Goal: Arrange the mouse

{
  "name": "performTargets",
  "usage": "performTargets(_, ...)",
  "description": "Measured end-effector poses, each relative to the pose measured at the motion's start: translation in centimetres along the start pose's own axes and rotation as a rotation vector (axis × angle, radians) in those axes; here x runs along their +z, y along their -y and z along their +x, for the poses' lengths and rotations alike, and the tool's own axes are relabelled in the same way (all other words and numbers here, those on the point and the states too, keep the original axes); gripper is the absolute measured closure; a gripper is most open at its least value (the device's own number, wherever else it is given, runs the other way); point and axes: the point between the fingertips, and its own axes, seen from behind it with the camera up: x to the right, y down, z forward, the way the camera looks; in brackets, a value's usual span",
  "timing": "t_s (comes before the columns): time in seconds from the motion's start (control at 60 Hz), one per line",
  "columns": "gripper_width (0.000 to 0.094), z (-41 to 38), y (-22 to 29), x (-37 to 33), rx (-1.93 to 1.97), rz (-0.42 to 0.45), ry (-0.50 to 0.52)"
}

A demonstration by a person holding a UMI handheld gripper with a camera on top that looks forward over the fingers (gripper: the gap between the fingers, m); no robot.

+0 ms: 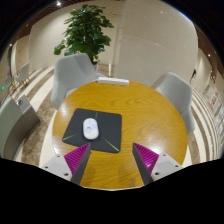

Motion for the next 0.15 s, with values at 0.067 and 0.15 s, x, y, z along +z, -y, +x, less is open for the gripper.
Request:
performTargets(0.067,0.007,1.1,-0.4,0.1,0.015,-0.006,-0.029)
performTargets(0.15,0.0071,2.0,-0.7,0.2,0.047,-0.01,-0.024)
